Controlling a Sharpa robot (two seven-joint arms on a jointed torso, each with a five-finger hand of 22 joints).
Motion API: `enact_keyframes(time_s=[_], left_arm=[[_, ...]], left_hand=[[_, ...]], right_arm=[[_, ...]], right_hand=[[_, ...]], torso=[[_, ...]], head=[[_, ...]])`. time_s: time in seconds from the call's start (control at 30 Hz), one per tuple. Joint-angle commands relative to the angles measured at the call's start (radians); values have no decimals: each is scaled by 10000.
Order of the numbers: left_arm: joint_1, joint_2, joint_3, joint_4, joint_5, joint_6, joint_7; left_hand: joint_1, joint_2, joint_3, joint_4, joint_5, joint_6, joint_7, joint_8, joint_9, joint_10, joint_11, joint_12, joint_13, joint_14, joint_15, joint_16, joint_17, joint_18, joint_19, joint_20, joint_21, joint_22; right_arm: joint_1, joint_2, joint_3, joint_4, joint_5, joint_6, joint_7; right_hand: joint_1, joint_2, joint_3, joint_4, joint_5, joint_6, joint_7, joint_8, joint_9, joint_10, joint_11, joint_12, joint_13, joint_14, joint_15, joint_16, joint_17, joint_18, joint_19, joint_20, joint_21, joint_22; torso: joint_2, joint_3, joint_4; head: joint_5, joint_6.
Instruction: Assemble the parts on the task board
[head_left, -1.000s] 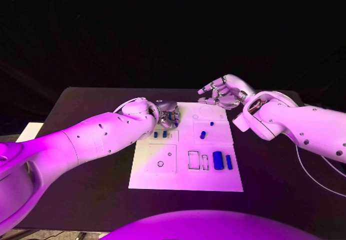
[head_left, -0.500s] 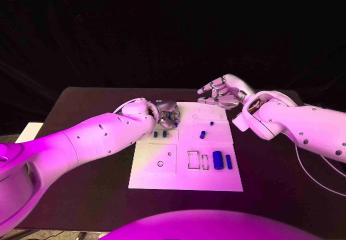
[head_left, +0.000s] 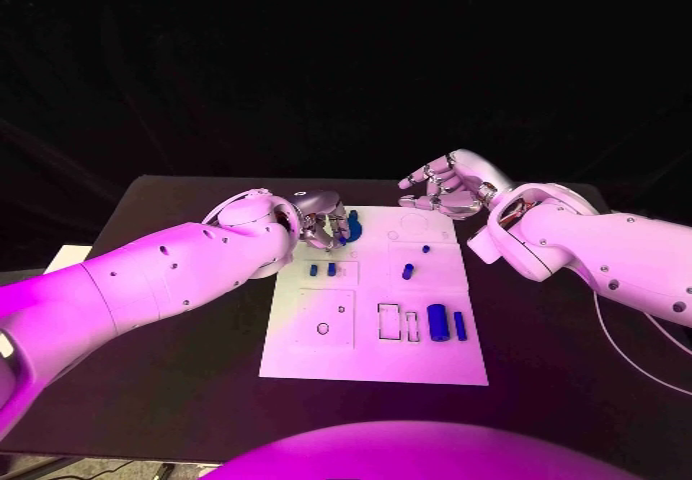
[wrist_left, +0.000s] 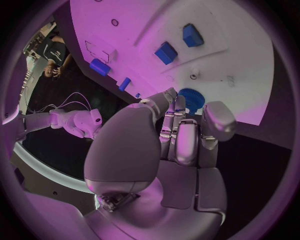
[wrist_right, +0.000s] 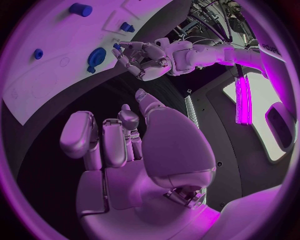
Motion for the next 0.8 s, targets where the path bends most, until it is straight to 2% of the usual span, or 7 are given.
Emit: enact_keyframes(time_s=[0.03,0.27,0.33,0.43,0.57,0.8], left_arm=[[29,-256,37,283,287,-184,-173],[52,-761,80,526,488,-54,-248],[49,-819,81,532,521,21,-245],[34,-849,82,510,562,109,-233],[1,-824,79,427,591,205,-225],[-72,-750,70,267,610,291,-203]], left_hand=[[-92,-3,3,-92,7,99,1,-19,-11,73,-13,-64,-9,221,-52,24,-8,-200,62,-51,64,16],[-124,-8,5,-108,6,132,-1,-30,-13,116,-15,-92,-3,220,-53,25,-20,-235,95,-52,245,150],[-137,-9,5,-110,6,139,-1,-36,-15,126,-16,-102,-2,218,-53,23,-29,-239,99,-52,269,169],[-137,-9,5,-110,6,139,-1,-36,-15,126,-16,-102,-2,218,-53,23,-29,-239,99,-52,269,169],[-150,-12,5,-114,6,141,-1,-44,-18,132,-16,-115,-1,218,-52,24,-31,-242,101,-52,285,181],[-161,-14,6,-116,6,142,-1,-52,-20,135,-15,-128,-1,216,-51,20,-41,-241,99,-52,280,180]], right_arm=[[-16,34,1,-53,-23,87,110],[-80,71,0,-123,25,100,120],[-92,83,0,-129,30,103,122],[-105,107,0,-137,34,112,126],[-121,125,0,-145,36,120,129],[-140,143,0,-147,37,129,130]], right_hand=[[-22,91,-55,-3,68,-25,4,-11,-5,-14,13,14,6,441,78,-50,1,180,-28,38,-35,15],[-24,101,-59,5,73,-21,5,-9,-4,-17,13,8,0,441,79,-51,1,180,-27,38,-38,12],[-24,101,-59,5,73,-21,5,-9,-4,-17,13,8,0,441,79,-51,1,180,-27,38,-38,12],[-24,101,-59,5,73,-21,5,-9,-4,-17,13,8,0,441,79,-51,1,180,-27,38,-38,12],[-24,101,-59,5,73,-21,5,-9,-4,-17,13,8,0,441,79,-51,1,180,-27,38,-38,12],[-24,101,-59,5,73,-21,5,-9,-4,-17,13,8,0,441,79,-51,1,180,-27,38,-38,12]], torso=[[2,14,18],[-18,-9,62],[-11,-5,46],[13,-10,18],[4,-17,19],[17,6,15]], head=[[77,32],[52,10],[78,1],[124,37],[102,-1],[122,-29]])
